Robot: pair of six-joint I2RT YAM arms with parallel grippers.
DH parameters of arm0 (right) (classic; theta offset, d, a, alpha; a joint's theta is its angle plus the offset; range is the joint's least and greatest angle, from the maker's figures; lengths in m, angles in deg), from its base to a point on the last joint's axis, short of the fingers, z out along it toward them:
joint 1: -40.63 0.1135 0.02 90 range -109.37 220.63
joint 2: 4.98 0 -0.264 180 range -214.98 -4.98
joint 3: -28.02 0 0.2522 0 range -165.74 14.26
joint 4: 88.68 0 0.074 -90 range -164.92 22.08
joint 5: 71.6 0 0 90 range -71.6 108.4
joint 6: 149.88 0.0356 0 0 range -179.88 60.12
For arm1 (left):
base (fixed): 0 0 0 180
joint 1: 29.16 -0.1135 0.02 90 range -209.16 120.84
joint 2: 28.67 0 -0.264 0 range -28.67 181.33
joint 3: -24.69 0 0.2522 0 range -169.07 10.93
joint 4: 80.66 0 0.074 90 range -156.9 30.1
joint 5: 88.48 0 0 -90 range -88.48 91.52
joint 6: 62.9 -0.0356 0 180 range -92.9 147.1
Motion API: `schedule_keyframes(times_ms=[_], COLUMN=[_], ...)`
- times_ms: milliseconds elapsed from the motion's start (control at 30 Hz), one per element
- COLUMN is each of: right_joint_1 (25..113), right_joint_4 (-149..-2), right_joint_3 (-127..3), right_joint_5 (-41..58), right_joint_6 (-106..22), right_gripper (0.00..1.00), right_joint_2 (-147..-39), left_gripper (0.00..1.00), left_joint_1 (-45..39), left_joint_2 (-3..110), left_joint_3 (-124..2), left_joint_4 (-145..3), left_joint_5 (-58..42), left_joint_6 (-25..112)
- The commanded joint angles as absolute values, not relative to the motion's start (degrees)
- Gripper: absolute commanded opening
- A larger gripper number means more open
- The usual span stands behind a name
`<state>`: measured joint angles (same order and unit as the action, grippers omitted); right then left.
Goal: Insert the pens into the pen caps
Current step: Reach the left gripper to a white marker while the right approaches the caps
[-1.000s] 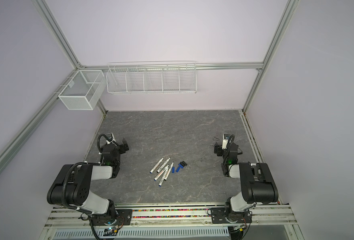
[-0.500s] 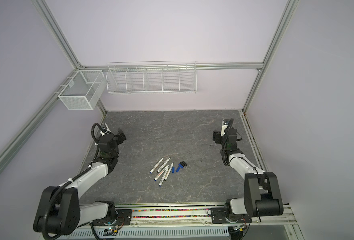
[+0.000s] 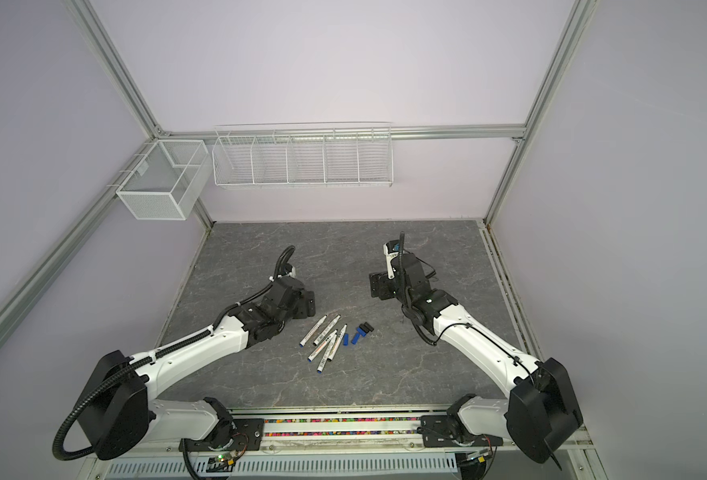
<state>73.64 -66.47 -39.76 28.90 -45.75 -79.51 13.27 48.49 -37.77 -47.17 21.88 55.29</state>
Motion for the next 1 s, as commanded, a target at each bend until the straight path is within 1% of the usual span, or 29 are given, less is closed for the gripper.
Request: schedule_keyframes(times_ms=[0, 67, 100, 167, 300, 533, 600, 800, 967], right_joint_1=[74.6, 74.6, 74.7, 74.8, 74.7, 74.8, 74.9, 74.9, 74.9], right_joint_4=[-62.8, -63.0, -63.1, -63.0, -62.6, -62.2, -62.2, -62.4, -62.6], right_joint_3=[-40.8, -41.1, -41.3, -41.7, -42.5, -42.0, -41.6, -41.0, -40.4], right_joint_5=[26.3, 25.6, 24.9, 23.9, 23.0, 22.5, 22.4, 22.4, 22.8], right_joint_6=[-44.5, -44.4, -44.5, -44.4, -44.1, -44.5, -44.6, -44.1, -44.0], right_gripper=[0.87, 0.86, 0.86, 0.86, 0.85, 0.84, 0.84, 0.83, 0.83], right_joint_2=[-81.8, -82.8, -83.3, -84.0, -84.7, -84.2, -83.9, -84.1, -83.4], left_gripper=[0.88, 0.87, 0.82, 0.76, 0.73, 0.66, 0.60, 0.54, 0.43], left_joint_1=[13.4, 13.4, 13.4, 13.4, 13.4, 13.3, 13.4, 13.3, 13.4], left_joint_2=[49.5, 49.9, 50.1, 51.1, 55.1, 61.4, 62.8, 68.1, 71.2], left_joint_3=[-41.2, -42.1, -42.2, -42.5, -44.5, -47.7, -48.3, -50.7, -52.2], left_joint_4=[-35.0, -32.3, -31.5, -30.8, -28.5, -26.3, -26.2, -24.9, -23.7], left_joint_5=[10.3, 9.6, 9.2, 7.7, 3.9, 7.0, 7.7, 7.9, 8.8], left_joint_6=[54.0, 52.1, 50.8, 48.1, 44.1, 42.4, 42.0, 40.8, 40.5])
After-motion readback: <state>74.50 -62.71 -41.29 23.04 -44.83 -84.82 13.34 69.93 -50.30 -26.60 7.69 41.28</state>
